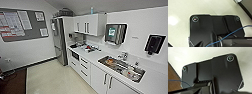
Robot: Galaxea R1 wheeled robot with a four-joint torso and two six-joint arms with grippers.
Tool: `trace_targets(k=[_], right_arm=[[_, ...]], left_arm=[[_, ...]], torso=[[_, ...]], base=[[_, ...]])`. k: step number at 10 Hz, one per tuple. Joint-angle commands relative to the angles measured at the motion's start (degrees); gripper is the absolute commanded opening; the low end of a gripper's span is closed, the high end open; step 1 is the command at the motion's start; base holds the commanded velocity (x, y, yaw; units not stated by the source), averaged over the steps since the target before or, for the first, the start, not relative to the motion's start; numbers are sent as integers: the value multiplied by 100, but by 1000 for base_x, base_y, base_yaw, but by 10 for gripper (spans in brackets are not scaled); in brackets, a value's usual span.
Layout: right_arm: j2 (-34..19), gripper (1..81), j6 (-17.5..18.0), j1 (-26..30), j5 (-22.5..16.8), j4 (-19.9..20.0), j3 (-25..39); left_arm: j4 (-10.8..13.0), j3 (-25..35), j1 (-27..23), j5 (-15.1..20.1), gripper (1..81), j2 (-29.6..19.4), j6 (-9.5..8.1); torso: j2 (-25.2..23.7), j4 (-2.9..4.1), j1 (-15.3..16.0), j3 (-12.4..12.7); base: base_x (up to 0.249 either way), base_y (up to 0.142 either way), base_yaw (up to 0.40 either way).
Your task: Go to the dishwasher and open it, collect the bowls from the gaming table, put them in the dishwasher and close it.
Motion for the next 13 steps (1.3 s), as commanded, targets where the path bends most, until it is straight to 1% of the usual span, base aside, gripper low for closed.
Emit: trace_targets(k=[1,4,8,13], right_arm=[[55,811,-4,216,-232,-50,18],[72,811,-4,269,-276,-50,18],[64,811,-21,216,-223,-58,35],[55,811,-39,251,-214,-67,18]], left_arm=[[78,34,-271,292,811,-35,-1],[87,25,-289,301,811,-8,-1],[78,-327,-298,292,811,97,-1],[78,-327,-298,292,811,141,-1]], torso=[[0,0,0,0],[0,0,0,0],[0,0,0,0],[0,0,0,0]], base=[[0,0,360],[0,0,360],[0,0,360],[0,0,360]])
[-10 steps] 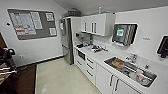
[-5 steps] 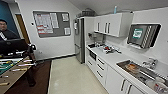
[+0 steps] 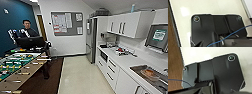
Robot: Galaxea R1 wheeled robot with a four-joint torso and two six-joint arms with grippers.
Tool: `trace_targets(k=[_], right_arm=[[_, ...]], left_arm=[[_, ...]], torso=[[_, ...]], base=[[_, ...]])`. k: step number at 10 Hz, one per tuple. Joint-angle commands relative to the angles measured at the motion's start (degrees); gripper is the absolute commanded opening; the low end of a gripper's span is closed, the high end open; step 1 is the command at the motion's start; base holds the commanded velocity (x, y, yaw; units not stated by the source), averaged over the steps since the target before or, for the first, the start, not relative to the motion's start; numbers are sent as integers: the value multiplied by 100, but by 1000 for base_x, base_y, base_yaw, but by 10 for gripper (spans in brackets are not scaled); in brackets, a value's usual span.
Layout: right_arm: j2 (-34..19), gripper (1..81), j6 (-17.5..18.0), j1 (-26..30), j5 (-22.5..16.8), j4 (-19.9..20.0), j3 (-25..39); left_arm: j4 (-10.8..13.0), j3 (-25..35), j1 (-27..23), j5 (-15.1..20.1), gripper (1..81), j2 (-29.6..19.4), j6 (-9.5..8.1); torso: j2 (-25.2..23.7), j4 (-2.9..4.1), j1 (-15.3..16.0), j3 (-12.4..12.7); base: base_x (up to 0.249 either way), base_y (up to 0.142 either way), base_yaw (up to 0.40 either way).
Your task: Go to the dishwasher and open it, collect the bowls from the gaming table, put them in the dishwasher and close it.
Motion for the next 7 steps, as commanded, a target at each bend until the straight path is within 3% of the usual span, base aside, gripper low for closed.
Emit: trace_targets(k=[1,7], right_arm=[[10,811,-28,293,-261,-81,35],[1,811,-19,276,-252,-143,26]], left_arm=[[34,10,-284,265,811,-42,-1],[16,-25,-284,265,811,-51,-1]], torso=[[0,0,0,0],[0,0,0,0]], base=[[0,0,360],[0,0,360]])
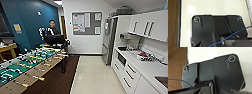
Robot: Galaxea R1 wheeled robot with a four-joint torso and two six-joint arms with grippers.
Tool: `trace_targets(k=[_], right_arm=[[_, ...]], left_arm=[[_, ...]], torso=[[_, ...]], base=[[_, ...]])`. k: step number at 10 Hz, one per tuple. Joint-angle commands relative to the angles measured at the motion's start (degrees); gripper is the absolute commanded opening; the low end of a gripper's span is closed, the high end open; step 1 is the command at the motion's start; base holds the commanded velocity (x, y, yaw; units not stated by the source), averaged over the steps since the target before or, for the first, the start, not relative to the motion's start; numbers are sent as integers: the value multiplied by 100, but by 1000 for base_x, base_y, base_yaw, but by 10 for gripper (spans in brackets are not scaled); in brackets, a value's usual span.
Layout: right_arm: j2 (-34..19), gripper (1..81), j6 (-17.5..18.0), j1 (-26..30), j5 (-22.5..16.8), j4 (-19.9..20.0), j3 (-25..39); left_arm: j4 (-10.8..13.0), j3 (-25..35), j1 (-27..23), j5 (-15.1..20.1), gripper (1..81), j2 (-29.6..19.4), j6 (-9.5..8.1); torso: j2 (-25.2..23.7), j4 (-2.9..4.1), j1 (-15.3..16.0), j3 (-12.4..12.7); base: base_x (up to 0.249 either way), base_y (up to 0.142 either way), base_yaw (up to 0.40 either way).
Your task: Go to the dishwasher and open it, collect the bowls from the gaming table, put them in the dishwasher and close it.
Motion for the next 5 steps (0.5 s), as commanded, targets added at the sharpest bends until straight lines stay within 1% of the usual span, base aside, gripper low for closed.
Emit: trace_targets(k=[1,5], right_arm=[[1,811,-15,253,-254,-70,17],[-8,811,-7,244,-254,-62,16]], left_arm=[[18,-3,-271,270,811,-51,-1],[27,-3,-271,270,811,-42,-1]], torso=[[0,0,0,0],[0,0,0,0]], base=[[0,0,361],[0,0,360]])
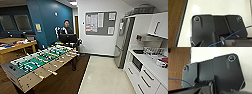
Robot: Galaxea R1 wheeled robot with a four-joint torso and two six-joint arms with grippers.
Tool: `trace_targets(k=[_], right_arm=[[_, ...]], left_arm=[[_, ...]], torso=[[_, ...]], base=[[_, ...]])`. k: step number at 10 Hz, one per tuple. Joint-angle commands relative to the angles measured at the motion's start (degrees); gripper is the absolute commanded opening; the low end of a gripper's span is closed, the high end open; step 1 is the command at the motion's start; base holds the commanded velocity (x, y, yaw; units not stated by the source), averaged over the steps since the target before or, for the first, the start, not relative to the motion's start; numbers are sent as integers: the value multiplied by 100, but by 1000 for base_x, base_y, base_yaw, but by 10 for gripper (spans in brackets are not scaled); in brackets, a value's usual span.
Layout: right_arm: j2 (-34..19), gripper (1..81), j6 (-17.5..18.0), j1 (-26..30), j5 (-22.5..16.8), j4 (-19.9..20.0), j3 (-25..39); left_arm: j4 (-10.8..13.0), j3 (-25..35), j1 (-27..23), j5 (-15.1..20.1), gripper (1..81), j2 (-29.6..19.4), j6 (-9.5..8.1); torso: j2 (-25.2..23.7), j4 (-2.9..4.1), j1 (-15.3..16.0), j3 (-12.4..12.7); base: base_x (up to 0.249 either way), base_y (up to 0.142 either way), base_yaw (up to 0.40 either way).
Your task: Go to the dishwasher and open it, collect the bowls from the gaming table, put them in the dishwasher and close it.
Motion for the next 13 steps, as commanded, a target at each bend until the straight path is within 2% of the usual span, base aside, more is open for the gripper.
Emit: trace_targets(k=[1,4,9,13], right_arm=[[5,811,-9,258,-258,-70,16],[40,811,-27,276,-267,-97,43],[-136,811,-18,214,-258,-158,52],[-110,811,-18,223,-258,-167,60]], left_arm=[[27,-3,-271,268,811,-62,-1],[0,-144,-271,276,811,-36,-1],[-26,-144,-183,355,811,-299,-54],[-17,-153,-174,355,811,-264,-45]], torso=[[0,0,0,0],[0,0,0,0],[0,0,0,0],[0,0,0,0]], base=[[0,0,361],[0,0,360],[0,0,360],[0,0,360]])
